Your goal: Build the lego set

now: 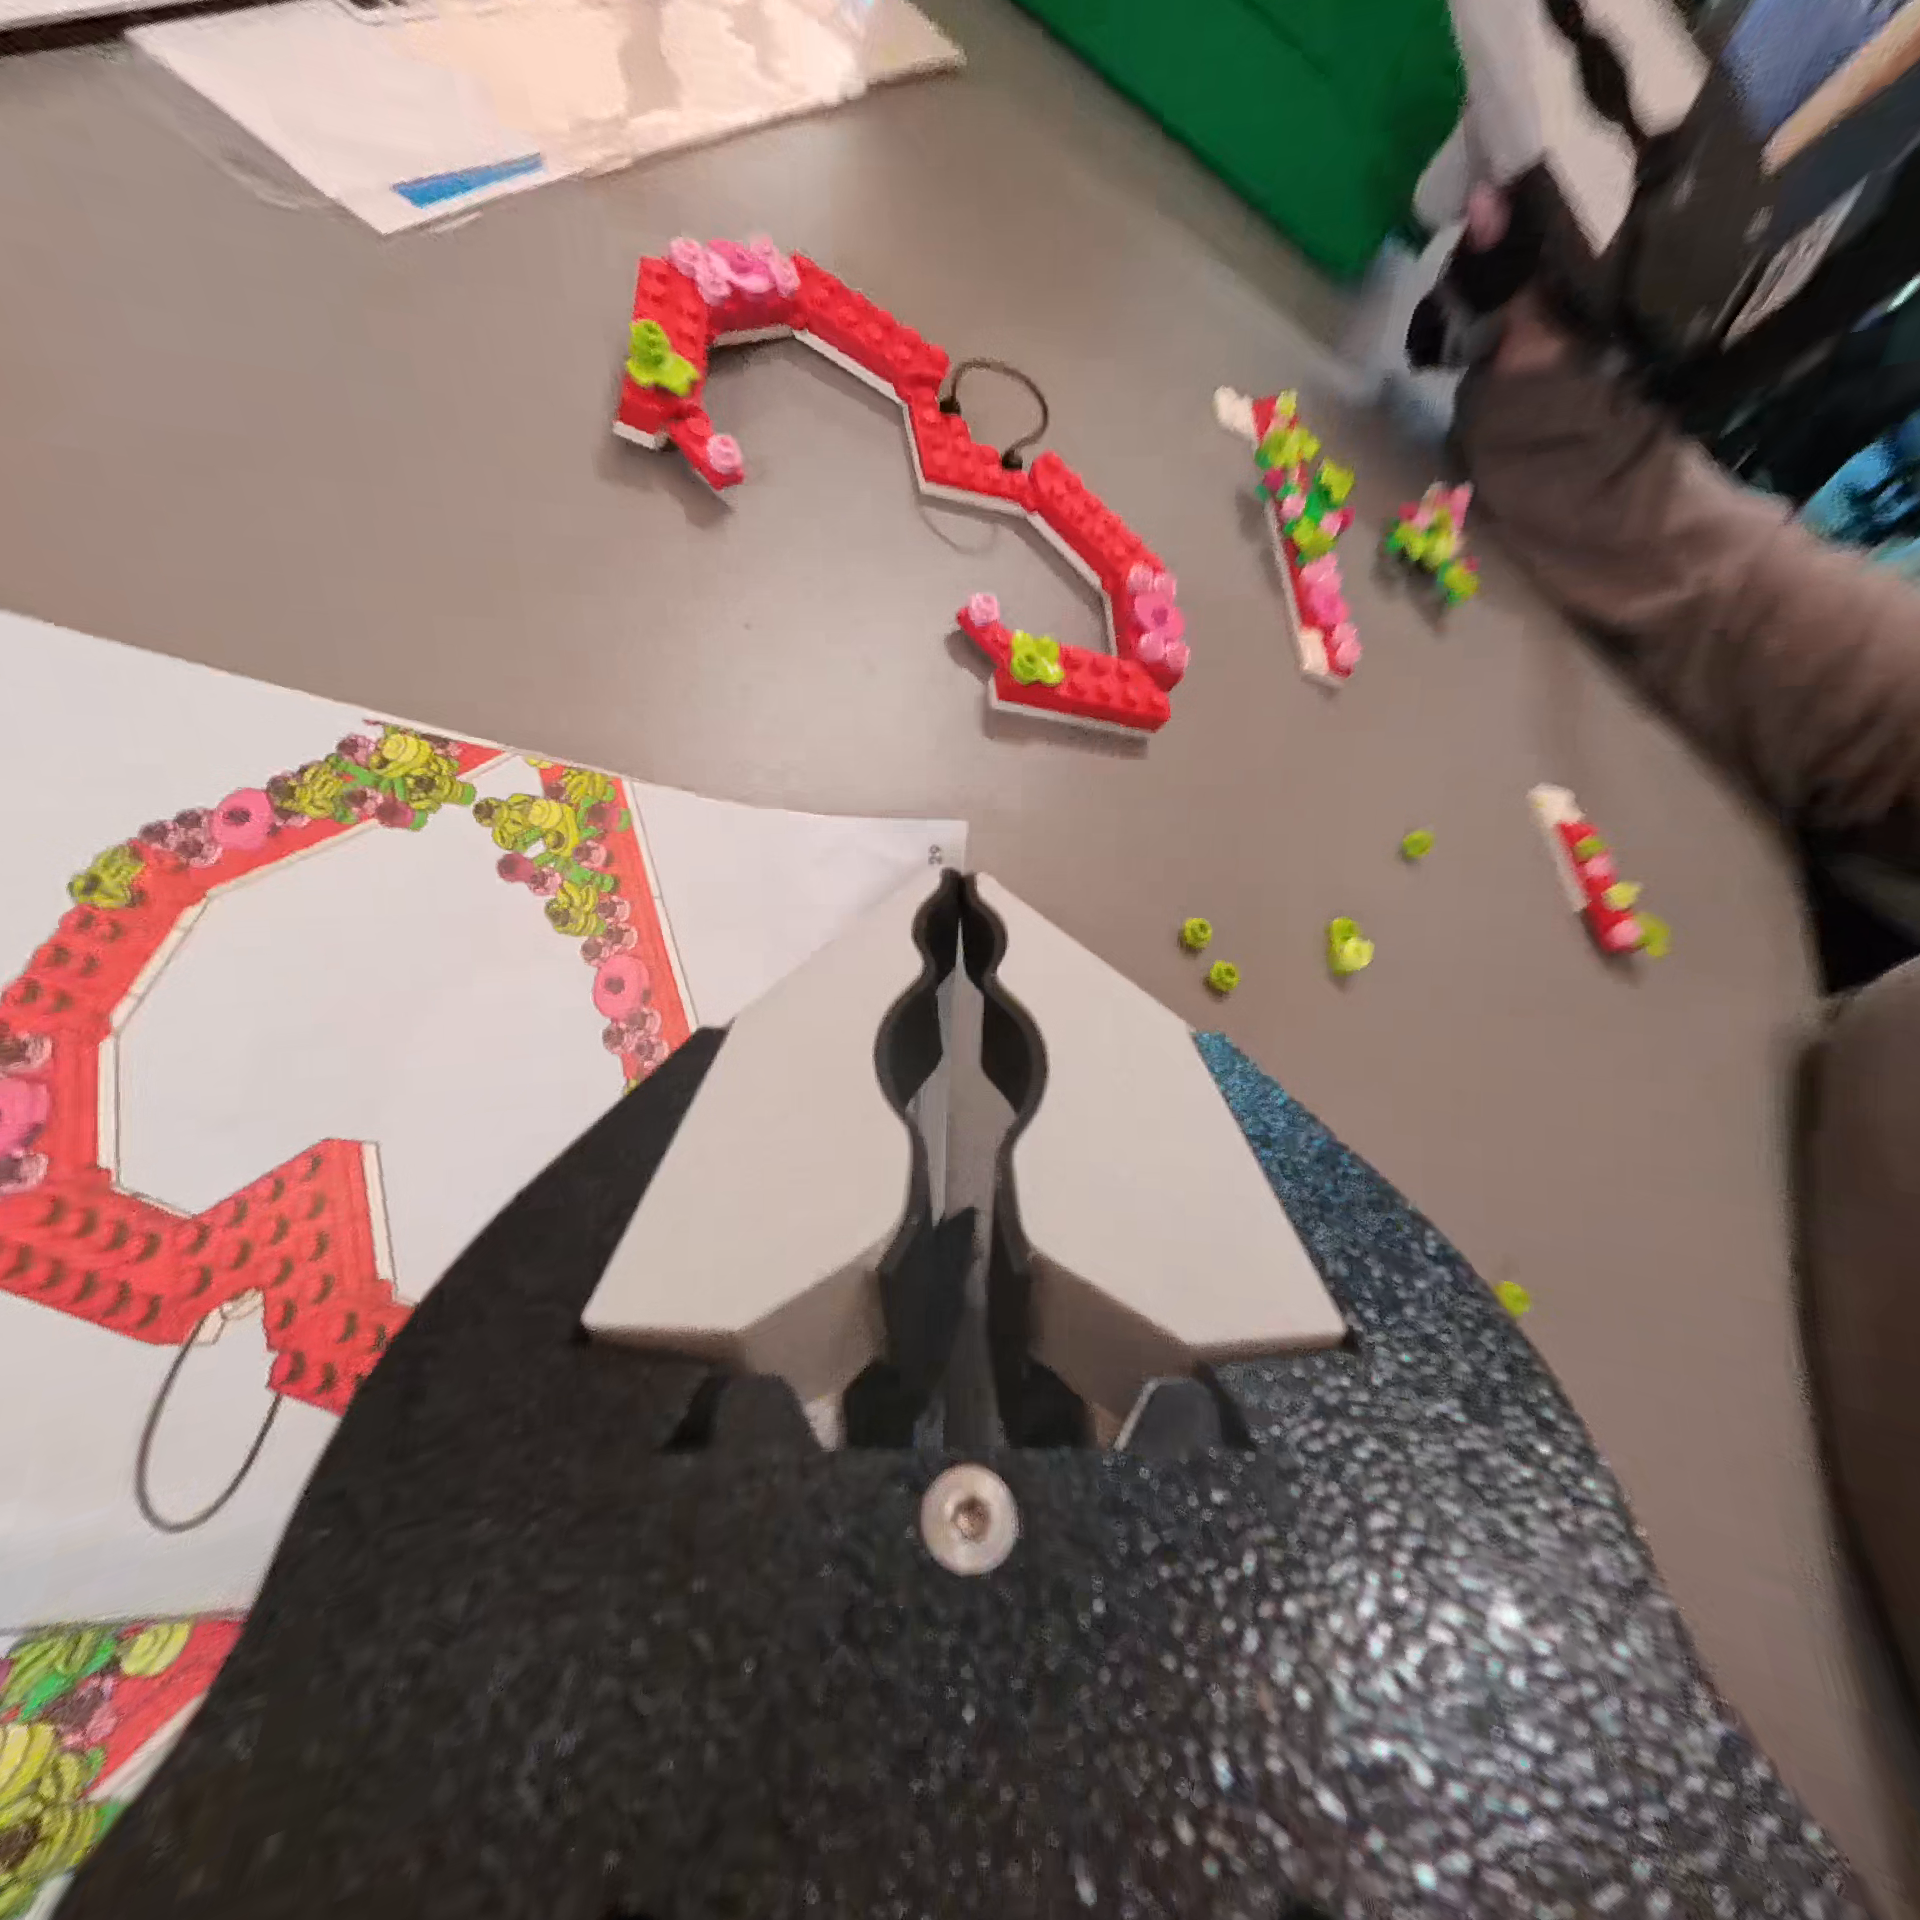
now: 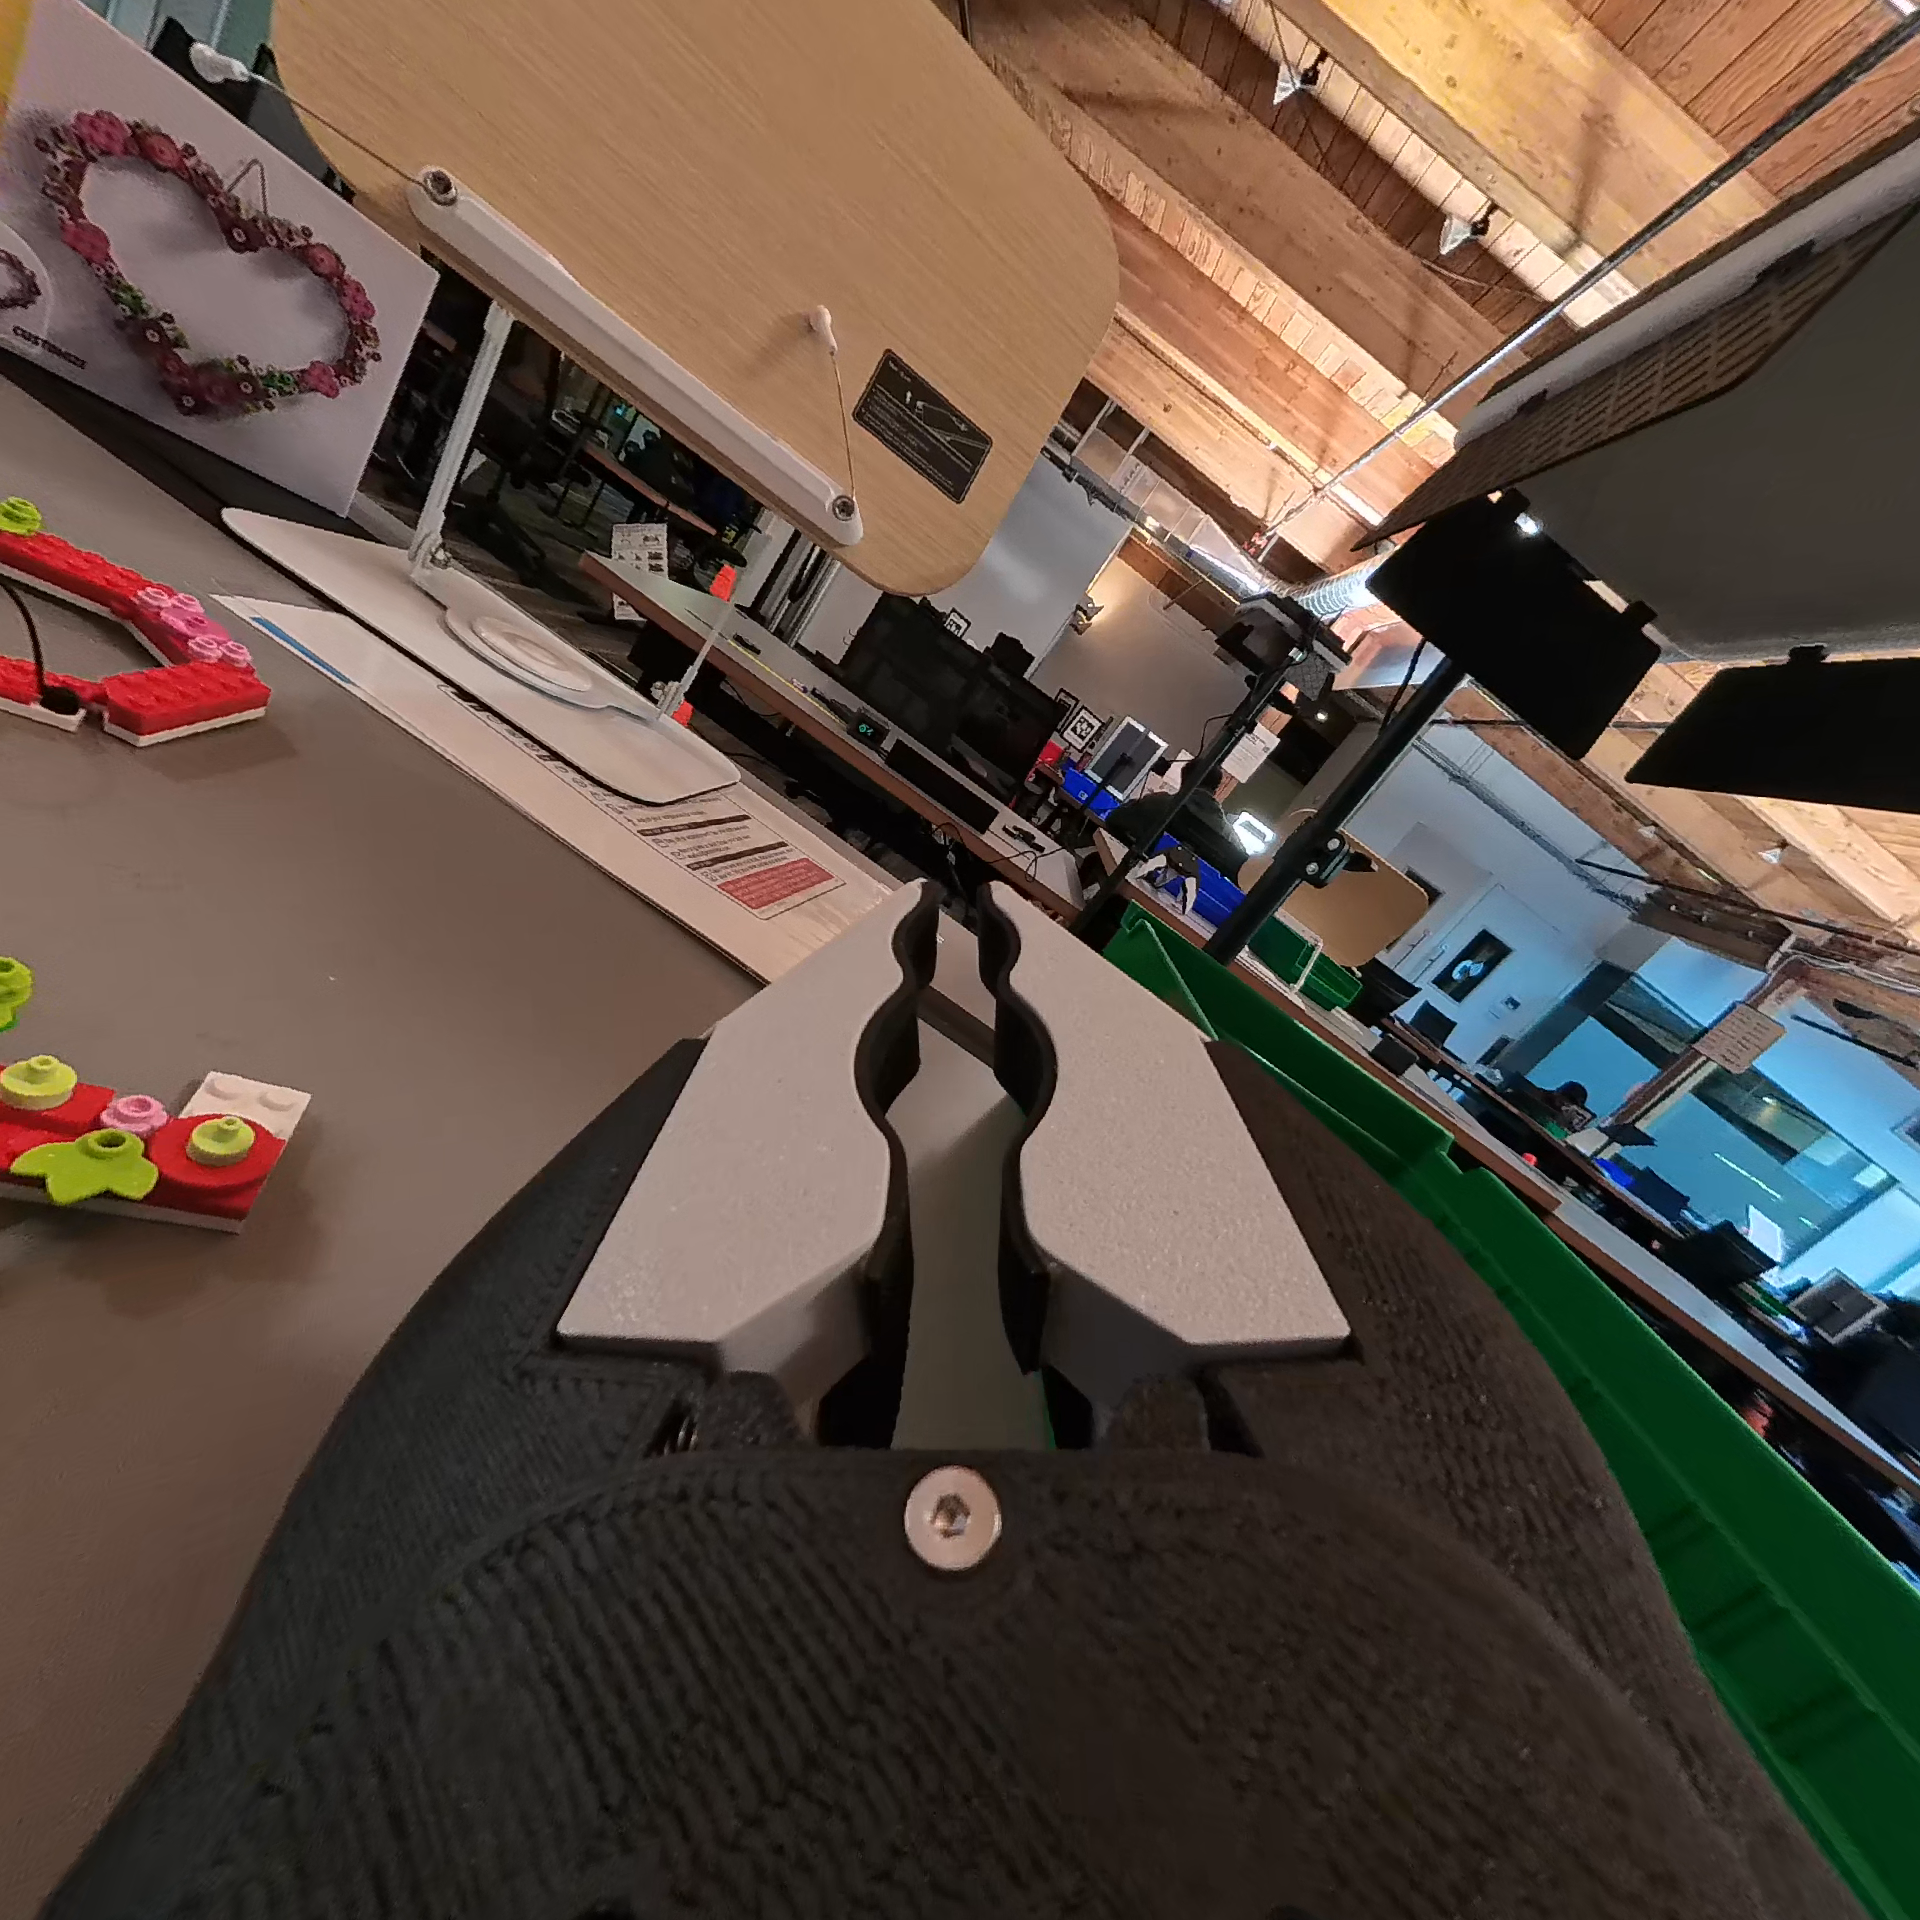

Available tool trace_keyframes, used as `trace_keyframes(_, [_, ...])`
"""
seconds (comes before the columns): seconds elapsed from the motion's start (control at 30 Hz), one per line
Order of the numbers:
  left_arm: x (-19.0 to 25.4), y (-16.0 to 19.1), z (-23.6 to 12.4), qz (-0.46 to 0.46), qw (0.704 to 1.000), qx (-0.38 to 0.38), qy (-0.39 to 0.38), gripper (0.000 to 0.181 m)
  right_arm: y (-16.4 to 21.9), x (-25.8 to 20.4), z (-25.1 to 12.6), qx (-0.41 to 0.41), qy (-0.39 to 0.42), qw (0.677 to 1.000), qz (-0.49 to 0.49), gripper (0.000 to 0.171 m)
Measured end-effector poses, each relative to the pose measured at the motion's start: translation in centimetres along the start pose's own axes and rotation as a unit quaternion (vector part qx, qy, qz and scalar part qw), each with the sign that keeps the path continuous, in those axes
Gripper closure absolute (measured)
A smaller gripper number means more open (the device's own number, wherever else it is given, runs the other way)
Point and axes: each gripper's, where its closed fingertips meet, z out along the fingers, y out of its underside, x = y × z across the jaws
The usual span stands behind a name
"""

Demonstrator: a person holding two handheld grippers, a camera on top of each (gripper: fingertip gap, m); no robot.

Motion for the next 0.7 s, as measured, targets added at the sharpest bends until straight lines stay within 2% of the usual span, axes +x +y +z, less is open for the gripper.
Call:
trace_keyframes(0.03, [-0.1,-0.4,-0.3,-0.018,1.0,0.016,0.01,0.181,0.0,0.0,0.0,0.0,-0.001,1.0,-0.001,0.166])
trace_keyframes(0.23, [-0.4,-1.4,-1.4,-0.082,0.993,0.067,0.048,0.181,0.0,-0.1,0.0,-0.001,-0.002,1.0,-0.002,0.166])
trace_keyframes(0.7, [0.0,-0.9,-1.1,-0.098,0.992,0.048,0.069,0.181,0.0,-0.3,0.1,-0.001,-0.006,1.0,-0.004,0.166])
